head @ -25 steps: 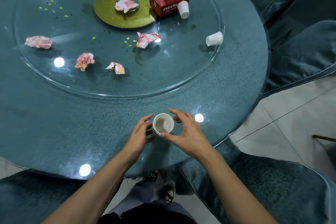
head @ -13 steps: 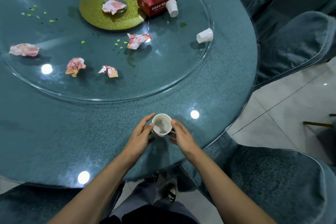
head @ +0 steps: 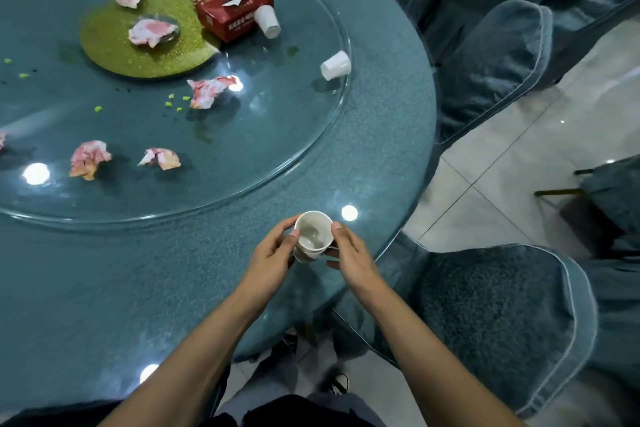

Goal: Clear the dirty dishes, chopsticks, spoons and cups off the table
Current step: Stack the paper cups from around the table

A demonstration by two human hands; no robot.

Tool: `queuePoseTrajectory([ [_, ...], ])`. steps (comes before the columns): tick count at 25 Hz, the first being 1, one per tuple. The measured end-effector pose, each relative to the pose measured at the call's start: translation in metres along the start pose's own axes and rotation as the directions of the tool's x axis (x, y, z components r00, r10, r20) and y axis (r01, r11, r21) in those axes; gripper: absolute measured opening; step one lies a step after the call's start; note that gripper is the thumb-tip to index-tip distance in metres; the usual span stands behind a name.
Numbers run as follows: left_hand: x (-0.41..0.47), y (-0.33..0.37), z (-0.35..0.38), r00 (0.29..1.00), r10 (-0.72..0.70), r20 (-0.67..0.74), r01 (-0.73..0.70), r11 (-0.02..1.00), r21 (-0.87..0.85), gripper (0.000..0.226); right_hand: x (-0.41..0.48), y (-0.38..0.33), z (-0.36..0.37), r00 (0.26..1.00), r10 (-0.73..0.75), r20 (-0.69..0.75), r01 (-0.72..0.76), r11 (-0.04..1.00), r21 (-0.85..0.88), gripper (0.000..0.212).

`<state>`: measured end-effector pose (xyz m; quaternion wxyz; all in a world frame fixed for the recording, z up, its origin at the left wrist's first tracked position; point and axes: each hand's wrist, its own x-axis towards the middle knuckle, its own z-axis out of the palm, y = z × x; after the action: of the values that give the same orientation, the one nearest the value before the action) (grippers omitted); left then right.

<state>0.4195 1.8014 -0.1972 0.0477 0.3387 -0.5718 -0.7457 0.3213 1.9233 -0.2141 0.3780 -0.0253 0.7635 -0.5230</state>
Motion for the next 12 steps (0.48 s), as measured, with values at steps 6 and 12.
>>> queuePoseTrajectory([
  [6, -0.002, 0.008, 0.04, 0.995, 0.016, 0.094, -0.019, 0.999, 0.03, 0.027, -0.015, -0.002, -0.041, 0.995, -0.03, -0.098, 0.038, 0.996, 0.076, 0.024],
  [12, -0.02, 0.015, 0.102, 0.987, 0.058, 0.15, -0.072, 0.993, 0.09, 0.027, -0.047, 0.006, -0.102, 0.986, -0.085, -0.144, 0.112, 0.975, 0.19, 0.021],
])
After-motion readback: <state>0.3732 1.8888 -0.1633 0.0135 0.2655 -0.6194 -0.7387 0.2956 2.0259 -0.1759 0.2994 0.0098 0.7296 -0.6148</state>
